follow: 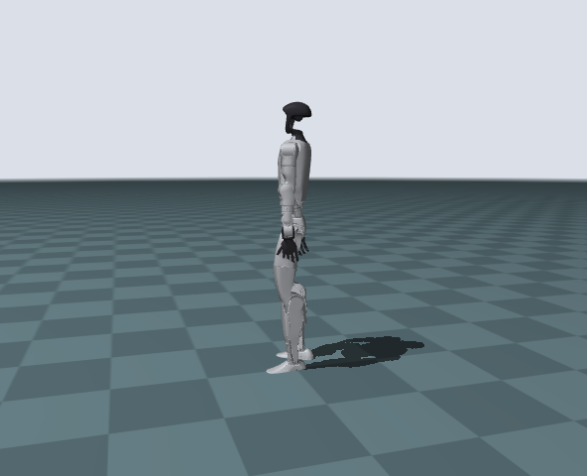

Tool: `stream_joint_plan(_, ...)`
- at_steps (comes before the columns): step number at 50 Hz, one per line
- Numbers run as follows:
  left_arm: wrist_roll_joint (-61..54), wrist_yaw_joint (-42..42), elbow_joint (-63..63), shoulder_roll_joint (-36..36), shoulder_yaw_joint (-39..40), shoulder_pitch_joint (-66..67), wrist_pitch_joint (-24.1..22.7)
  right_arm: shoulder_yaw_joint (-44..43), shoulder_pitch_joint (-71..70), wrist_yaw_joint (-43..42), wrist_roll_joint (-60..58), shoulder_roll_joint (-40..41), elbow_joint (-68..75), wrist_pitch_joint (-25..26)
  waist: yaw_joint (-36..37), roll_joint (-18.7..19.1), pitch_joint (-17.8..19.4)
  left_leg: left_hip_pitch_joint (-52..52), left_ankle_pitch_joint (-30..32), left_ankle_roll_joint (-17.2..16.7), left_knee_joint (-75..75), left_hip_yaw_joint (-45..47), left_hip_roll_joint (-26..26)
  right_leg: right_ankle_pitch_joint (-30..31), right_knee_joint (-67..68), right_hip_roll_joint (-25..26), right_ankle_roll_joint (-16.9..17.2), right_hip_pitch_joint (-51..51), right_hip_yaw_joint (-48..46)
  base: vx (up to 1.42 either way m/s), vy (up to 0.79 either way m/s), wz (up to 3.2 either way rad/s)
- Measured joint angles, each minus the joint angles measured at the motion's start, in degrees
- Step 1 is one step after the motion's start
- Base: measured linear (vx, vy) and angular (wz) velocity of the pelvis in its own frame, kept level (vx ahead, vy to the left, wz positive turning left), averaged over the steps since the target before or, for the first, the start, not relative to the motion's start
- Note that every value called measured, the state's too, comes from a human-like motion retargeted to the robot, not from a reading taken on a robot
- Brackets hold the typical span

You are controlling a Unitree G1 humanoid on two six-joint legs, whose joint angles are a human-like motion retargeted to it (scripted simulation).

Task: In place motions

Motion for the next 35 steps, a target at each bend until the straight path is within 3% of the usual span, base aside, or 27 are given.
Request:
stream_joint_plan(5, 1.72, -1.96, -0.50, 0.53, -1.13, 0.29, -0.15, -2.40, 1.85, -0.21, 2.55, -1.48, 6.19, 2.91, -0.51, 0.49, -0.17, 0.05, -0.16, 0.11, -0.10, 0.80, 0.23, 0.29, -0.06, 0.41, -0.03, -0.38, 0.78, 0.00, 0.00, -0.09)
stream_joint_plan(15, 1.51, -2.14, 0.81, 0.91, -1.14, 0.24, 1.28, -3.40, 2.78, 2.49, -0.08, -2.58, 1.21, 3.38, -1.40, 1.07, -0.03, 1.46, -0.72, 0.04, -0.35, 3.84, 0.78, 1.13, 0.21, 1.31, -0.35, -1.03, 3.71, 0.00, 0.02, -0.24)
stream_joint_plan(23, 2.29, -3.26, -0.58, 0.72, -1.82, -0.53, 1.45, 0.67, 0.82, 1.29, -4.86, -0.60, -2.56, 3.99, -11.14, 0.48, 1.18, 0.96, 0.43, 1.10, -0.68, -4.54, -1.88, 2.24, -0.19, 2.63, -4.30, -2.16, -5.49, 0.01, 0.02, 0.88)
stream_joint_plan(30, 2.91, -3.79, -1.70, 0.65, -2.40, -1.08, 1.50, 6.47, 0.08, 0.51, -17.07, -0.19, -4.81, 3.02, -13.00, 0.40, 1.78, 0.17, 1.12, 1.36, -0.48, -7.90, -2.21, 2.16, -0.69, 2.31, -4.03, -1.40, -8.64, 0.01, 0.00, 0.41)
stream_joint_plan(35, 2.81, -3.39, -2.21, 0.57, -2.35, -0.96, 1.31, 5.46, -0.07, 1.55, -14.98, -0.36, -3.82, 3.28, -12.45, 0.24, 2.46, -0.55, 1.17, 1.44, 0.35, -9.46, -2.27, 1.67, -0.35, 1.75, -3.49, -0.97, -9.93, 0.01, -0.01, 0.23)
